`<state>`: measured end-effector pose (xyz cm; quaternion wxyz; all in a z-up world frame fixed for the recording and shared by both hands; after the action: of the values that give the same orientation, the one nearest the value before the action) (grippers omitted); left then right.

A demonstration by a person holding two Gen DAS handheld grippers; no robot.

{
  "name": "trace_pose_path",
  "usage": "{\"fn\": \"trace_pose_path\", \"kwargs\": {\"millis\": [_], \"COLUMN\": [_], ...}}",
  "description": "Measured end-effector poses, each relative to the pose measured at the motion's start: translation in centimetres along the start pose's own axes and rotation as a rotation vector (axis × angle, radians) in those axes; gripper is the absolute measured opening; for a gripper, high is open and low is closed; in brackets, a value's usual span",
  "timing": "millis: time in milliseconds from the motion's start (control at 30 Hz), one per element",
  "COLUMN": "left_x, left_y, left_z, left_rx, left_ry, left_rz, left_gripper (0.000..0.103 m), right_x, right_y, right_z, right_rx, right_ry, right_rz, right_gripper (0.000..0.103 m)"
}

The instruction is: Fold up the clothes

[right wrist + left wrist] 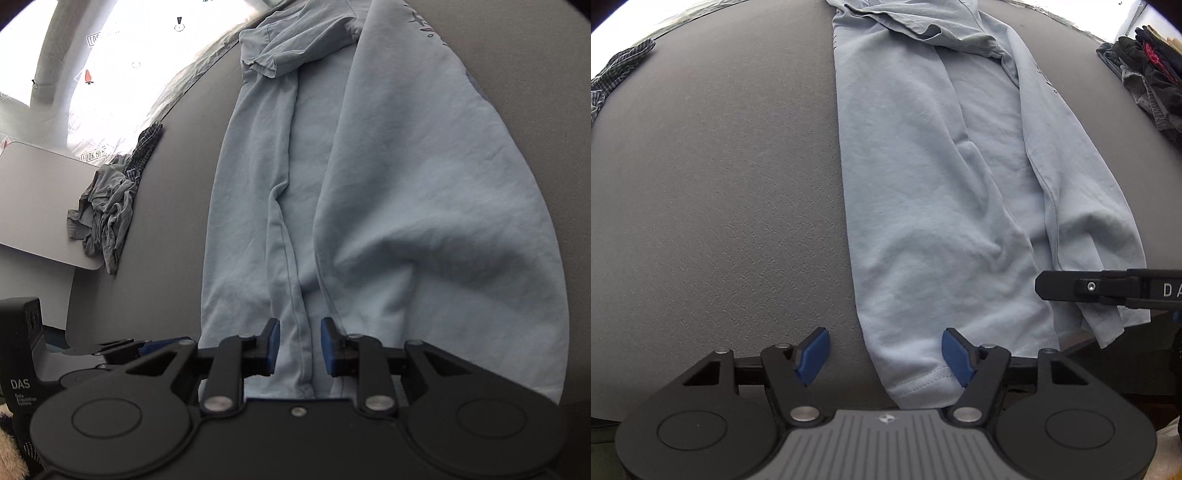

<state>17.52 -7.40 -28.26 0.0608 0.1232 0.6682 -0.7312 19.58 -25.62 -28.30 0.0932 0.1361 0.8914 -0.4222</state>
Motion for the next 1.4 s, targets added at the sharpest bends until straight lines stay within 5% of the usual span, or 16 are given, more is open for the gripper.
{"fn": "trace_pose_path", "kwargs": {"millis": [333, 467, 633, 833, 1033, 1400], "left_x": [2.0, 0.4, -3.0, -6.9, -10.9, -24.1], "left_y": [-0.2, -1.9, -4.2, -3.7, -2.9, 0.9], "left_z": [0.2, -1.3, -2.2, -2.2, -1.6, -2.5], "left_rx": [0.020, 0.059, 0.133, 0.152, 0.168, 0.145], "left_ry": [0.038, -0.066, -0.216, -0.302, -0.326, -0.263], "left_rz": [-0.054, 0.023, 0.153, 0.183, 0.194, 0.250], "left_gripper": [0.067, 0.068, 0.072, 0.074, 0.074, 0.069], "right_x": [1.2, -0.3, -3.2, -6.4, -9.9, -16.3], "right_y": [-0.9, -3.1, -5.4, -6.2, -6.3, -3.1], "right_z": [-0.9, -0.5, 1.1, 3.3, 4.9, 5.0], "right_rx": [-0.034, -0.019, 0.121, 0.178, 0.249, 0.476], "right_ry": [0.000, 0.001, -0.013, 0.002, -0.028, -0.169], "right_rz": [0.006, 0.107, 0.231, 0.262, 0.282, 0.347], "right_gripper": [0.026, 0.028, 0.031, 0.033, 0.036, 0.049]}}
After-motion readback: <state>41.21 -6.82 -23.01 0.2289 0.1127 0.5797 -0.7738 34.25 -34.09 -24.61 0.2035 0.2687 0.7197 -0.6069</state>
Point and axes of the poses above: each gripper's, at about its wrist camera, not at the fingertips, and y roughly the way its jaws point, z to its right, x to its underside, the point moved 6 cm from there along y, roughly the way its jaws point, and after that the axes turned 3 degrees about -y, right-handed, at the moved point
